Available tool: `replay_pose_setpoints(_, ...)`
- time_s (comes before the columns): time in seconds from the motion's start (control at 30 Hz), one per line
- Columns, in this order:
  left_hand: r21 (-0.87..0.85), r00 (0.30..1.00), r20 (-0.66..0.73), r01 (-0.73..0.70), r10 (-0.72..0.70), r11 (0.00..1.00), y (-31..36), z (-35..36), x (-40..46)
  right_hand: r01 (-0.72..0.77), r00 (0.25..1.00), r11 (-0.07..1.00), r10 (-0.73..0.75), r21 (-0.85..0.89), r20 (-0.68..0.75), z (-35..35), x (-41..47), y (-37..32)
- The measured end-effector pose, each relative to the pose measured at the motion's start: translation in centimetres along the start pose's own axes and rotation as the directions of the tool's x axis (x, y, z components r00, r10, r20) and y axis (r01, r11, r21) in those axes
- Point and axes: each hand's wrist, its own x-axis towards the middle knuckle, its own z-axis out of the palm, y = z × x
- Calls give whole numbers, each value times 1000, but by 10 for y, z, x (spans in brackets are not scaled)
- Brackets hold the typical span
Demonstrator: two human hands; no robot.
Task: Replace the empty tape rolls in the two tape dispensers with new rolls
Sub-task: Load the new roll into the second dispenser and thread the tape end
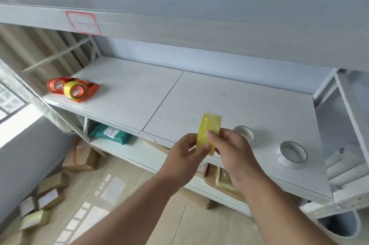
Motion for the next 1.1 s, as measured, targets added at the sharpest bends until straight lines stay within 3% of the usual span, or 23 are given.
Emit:
replay_pose_setpoints(0.17,-115,972,-236,-34,6,993,-9,-96,-37,17,992,997,-6,-82,126,112,-4,-4)
replay_pose_setpoints(0.43,-236,897,-442,-118,2,965,-47,-266,-113,96,931,989,-51,-110,362,307,-42,-1)
replay_pose_setpoints(0.8,-235,849,-527,-126,-17,964,-62,-397,-111,96,862,992,-43,-80,506,437,-12,-14)
replay_pose_setpoints(1.1,-162,798,-598,-23,-80,986,-69,-497,-84,37,823,999,-30,0,567,541,41,-6)
